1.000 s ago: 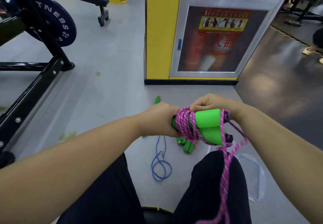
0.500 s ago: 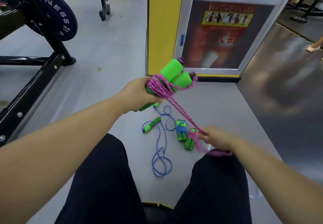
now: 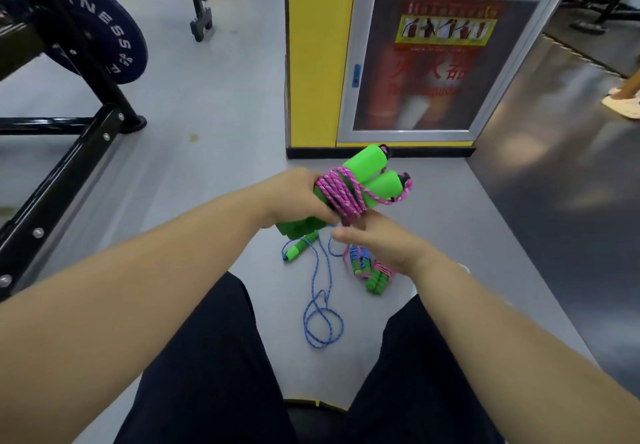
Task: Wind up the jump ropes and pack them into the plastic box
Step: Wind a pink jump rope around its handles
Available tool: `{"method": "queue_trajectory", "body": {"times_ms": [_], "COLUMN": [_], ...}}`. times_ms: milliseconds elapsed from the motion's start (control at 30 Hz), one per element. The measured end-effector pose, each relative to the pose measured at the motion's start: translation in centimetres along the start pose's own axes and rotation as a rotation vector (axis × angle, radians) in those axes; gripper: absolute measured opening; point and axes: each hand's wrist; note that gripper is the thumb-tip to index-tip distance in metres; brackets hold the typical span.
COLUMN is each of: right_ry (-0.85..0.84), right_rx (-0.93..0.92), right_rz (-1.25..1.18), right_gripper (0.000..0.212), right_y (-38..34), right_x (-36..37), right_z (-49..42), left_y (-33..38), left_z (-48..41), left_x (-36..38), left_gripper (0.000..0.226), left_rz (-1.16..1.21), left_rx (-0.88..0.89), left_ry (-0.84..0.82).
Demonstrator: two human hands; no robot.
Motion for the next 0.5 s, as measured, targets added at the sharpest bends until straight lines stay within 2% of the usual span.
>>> {"method": "queue_trajectory", "body": {"times_ms": [100,200,267,367,500], "right_ry": [0.027,0.080,0.137,0.246,0.340], "right_rx": [-0.008,0.083,0.102,0.093,0.021], "right_rz": [-0.327,-0.428,-0.457,-0.655,-0.903], "right_gripper": [0.011,0.019,0.030,0.042,0.039], "right_y": [0.5,1.2,1.1,0.8,1.2], "right_x": [1.1,2.2,2.9,3.8,4.2], "right_z": [-0.8,-1.3,-1.5,-1.6,-1.3], "left_y": [-0.2,-0.9,-1.1,-0.4,0.0], "left_z": [0.1,-0.1,-0.4,-0.6,-0.8], "left_x": [0.1,0.4,1.1,2.5,3.3], "left_gripper": [0.014,0.014,0.016,0.023,0.019], "left_rz": [0.062,0.056,-0.090,-0.324,-0.276], "left_rx": [-0.031,-0.076,-0.085,-0.071,-0.043], "left_ry": [0.006,0.056,0.083,0.147,0.181]}}
Point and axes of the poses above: each hand's wrist, its own z-axis away from the middle knuckle, its own x-axis out of the palm, y = z × x, and after that the axes turned 12 degrees about -y, right-handed
